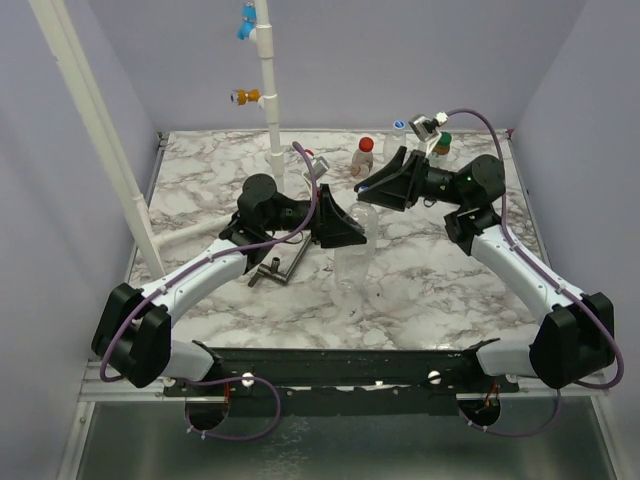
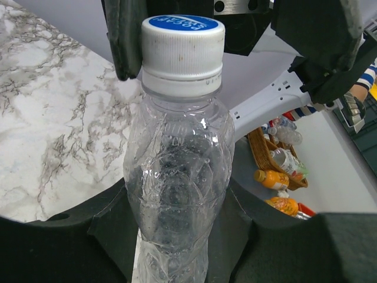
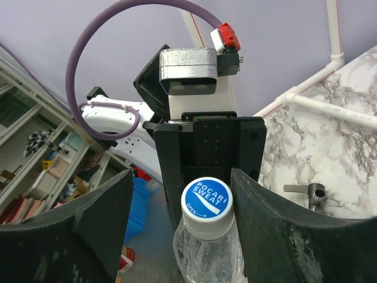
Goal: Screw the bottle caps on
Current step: Screw the bottle cap onto the plastic bottle.
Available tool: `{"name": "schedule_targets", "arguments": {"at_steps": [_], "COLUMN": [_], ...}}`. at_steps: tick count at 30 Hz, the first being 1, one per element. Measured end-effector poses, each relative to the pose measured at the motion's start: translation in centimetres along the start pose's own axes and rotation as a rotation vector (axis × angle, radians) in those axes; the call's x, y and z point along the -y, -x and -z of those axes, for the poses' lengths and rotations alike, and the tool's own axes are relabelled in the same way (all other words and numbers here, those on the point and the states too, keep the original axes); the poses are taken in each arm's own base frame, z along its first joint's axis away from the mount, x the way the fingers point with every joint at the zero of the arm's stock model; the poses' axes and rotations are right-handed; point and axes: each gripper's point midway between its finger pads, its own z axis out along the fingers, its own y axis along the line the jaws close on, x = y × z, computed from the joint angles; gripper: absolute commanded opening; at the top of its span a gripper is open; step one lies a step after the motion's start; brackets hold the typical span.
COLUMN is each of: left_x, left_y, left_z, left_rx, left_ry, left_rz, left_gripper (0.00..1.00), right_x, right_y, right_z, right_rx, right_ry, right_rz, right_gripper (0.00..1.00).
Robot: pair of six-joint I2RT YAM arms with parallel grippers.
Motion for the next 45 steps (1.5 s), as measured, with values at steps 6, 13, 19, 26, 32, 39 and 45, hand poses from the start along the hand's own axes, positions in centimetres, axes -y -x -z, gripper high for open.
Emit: {"name": "schedule_targets", "arguments": {"at_steps": [6, 13, 19, 26, 32, 39, 45], "left_x": [0.3, 0.3, -0.4, -2.9, -5.3, -8.0, -9.8], "left_y": [-0.2, -0.6, -0.7, 0.2, 1.0, 0.9, 0.7], "left_z": [0.1, 0.1, 0.1, -0.2, -0.7, -0.8, 0.0], "left_rx": [-0.006, -0.015, -0.008, 0.044, 0.068, 0.069, 0.06], "left_ry": [-0.021, -0.034, -0.025, 0.112, 0.295, 0.512, 0.627], "left_rz": [-0.005, 0.003, 0.018, 0.002, -0.051, -0.151, -0.246], "left_gripper": [0.0, 0.0, 0.0, 0.0, 0.0, 0.0, 0.0], "right_x": [0.1, 1.3, 2.2, 4.9, 7.5, 9.8, 9.6], "right_y": [-0.3, -0.9, -0.7, 0.3, 1.2, 1.3, 0.3], "right_z": [-0.3, -0.2, -0.6, -0.8, -0.3, 0.5, 0.8], "right_rx": [-0.009, -0.024, -0.016, 0.028, 0.062, 0.046, -0.008], "right_ry": [0.007, -0.044, -0.181, -0.476, -0.76, -0.99, -1.058], "right_rz": [-0.008, -0.014, 0.012, 0.034, 0.08, 0.096, 0.057], "right_gripper": [0.46, 0.08, 0.0, 0.0, 0.0, 0.2, 0.82]}}
